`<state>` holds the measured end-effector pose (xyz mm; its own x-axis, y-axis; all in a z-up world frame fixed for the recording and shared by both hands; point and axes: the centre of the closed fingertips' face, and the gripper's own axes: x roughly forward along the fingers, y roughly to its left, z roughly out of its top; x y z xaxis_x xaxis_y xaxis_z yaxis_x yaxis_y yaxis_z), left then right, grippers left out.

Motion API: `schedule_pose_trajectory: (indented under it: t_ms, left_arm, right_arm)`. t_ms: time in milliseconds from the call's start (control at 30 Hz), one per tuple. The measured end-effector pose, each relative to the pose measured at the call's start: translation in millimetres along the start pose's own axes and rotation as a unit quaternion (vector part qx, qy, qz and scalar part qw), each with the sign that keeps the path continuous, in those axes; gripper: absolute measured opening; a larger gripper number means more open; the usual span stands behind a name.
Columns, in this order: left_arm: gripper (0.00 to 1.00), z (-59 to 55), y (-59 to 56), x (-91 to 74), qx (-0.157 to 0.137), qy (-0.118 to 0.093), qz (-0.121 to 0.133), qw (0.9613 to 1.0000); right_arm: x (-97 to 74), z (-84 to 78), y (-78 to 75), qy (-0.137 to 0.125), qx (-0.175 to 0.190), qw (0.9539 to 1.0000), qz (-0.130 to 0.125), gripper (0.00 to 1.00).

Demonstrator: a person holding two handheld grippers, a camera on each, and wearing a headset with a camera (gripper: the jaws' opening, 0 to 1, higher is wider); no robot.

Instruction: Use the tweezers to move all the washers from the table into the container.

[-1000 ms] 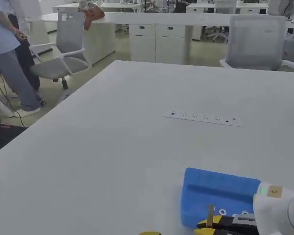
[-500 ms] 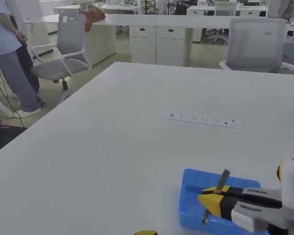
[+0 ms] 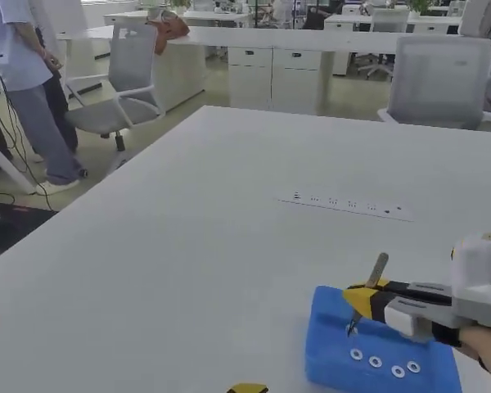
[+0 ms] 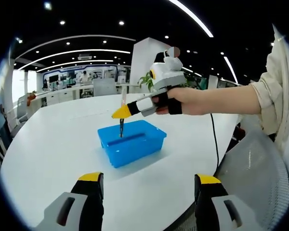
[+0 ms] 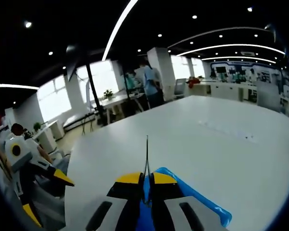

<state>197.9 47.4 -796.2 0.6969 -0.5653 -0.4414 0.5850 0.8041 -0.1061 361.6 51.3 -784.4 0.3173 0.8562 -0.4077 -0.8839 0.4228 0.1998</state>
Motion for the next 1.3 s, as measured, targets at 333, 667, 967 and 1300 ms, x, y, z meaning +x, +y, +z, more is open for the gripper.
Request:
schedule_pose_trajectory:
  t_ms: [333,667,967,1300]
  left_arm:
    - [0.76,0.7,0.6,-0.1,-0.005,-0.002,0.000,1.0000]
    - [0.75,18.3,-4.5,-4.0,-0.092,-0.051,-0.032,0.9940]
    - [0.66,33.0,15.6,-10.9,-0.094,-0.053,-0.035,0.9936]
    - [0.58,72.2,32.1,-17.9,-0.076,-0.085,-0.050,0.9922]
  right_arm:
    - [14.2,-23.0,-4.7,0.040,-0.011,0.9991,0.003,0.03]
    - [19.2,-43.5,-2.1,0.084,-0.035,0.9958,0.006,0.03]
    - [15.0,-38.2,0.4,0.069,-0.049,0.9964,0.011,0.04]
    - [-20.6,8.9,7.6,-0.005,-0.081,0.9967,-0.003,0.04]
